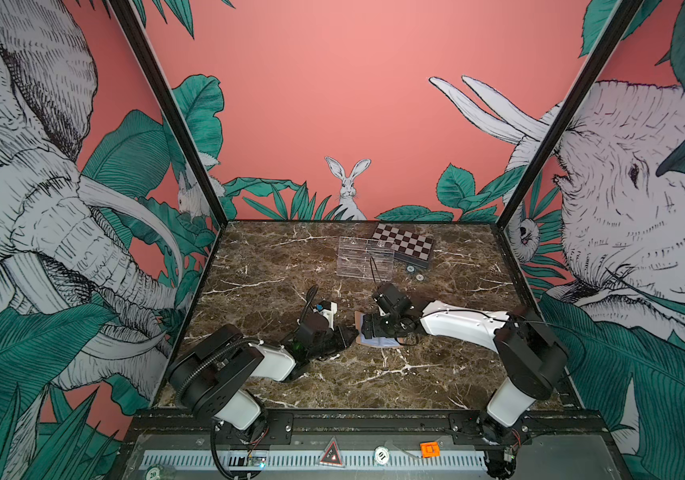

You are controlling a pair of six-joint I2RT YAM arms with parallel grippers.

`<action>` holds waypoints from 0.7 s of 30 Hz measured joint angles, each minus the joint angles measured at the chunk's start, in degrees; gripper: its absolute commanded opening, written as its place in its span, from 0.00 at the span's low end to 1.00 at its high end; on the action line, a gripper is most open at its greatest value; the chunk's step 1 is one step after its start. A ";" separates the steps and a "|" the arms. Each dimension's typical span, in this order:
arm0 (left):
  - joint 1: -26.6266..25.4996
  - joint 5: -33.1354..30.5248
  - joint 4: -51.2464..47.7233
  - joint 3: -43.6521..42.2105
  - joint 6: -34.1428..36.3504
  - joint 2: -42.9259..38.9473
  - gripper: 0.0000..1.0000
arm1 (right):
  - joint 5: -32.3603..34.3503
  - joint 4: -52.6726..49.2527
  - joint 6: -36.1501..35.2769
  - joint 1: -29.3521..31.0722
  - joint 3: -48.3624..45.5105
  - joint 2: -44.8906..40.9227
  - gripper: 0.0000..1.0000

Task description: Take the credit cards out of the card holder

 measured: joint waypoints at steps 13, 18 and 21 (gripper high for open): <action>0.00 -0.20 -0.02 -0.09 0.00 0.11 0.00 | 1.92 -0.26 0.42 -0.09 -0.70 -0.02 0.73; 0.00 -0.20 -0.02 -0.11 0.00 0.17 0.00 | 1.99 -0.09 0.98 -0.37 -1.29 -0.09 0.66; 0.00 -0.20 -0.02 -0.13 0.00 0.17 0.00 | 2.10 -0.20 1.22 -0.61 -1.46 -0.15 0.63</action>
